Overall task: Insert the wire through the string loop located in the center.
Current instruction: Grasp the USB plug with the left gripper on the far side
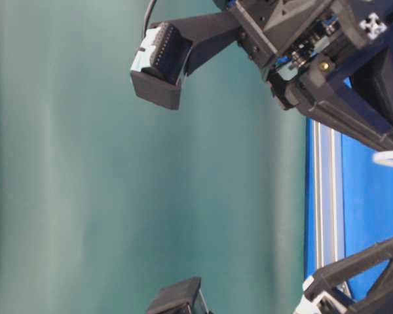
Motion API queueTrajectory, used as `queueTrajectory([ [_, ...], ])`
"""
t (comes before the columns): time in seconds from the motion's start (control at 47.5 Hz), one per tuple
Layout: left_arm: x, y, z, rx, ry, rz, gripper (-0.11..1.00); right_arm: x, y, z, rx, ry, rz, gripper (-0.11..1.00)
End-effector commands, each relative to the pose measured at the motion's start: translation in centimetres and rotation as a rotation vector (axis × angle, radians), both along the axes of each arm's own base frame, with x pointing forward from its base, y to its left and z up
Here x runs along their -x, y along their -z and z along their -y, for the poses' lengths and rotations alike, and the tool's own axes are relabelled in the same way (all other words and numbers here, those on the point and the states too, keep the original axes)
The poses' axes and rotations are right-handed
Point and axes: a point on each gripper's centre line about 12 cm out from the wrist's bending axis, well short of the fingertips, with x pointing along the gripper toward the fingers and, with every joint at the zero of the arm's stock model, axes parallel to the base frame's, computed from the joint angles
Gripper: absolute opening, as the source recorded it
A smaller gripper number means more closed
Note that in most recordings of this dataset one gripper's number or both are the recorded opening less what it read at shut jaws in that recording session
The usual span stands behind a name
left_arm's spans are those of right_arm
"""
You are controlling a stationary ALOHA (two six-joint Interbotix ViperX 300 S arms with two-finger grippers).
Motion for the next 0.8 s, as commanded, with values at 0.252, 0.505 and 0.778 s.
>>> queueTrajectory([
  [0.252, -0.65, -0.84, 0.04, 0.0, 0.002, 0.031, 0.93, -0.46, -1.09, -0.1, -0.001, -0.003, 0.034, -0.02],
  [0.505, -0.7, -0.85, 0.04, 0.001, 0.002, 0.032, 0.93, -0.41, -1.04, -0.09, -0.002, -0.001, 0.032, -0.02],
  [0.778, -0.96, -1.14, 0.06, 0.005, -0.001, 0.05, 0.93, -0.41, -1.04, -0.09, -0.001, -0.003, 0.032, -0.02],
])
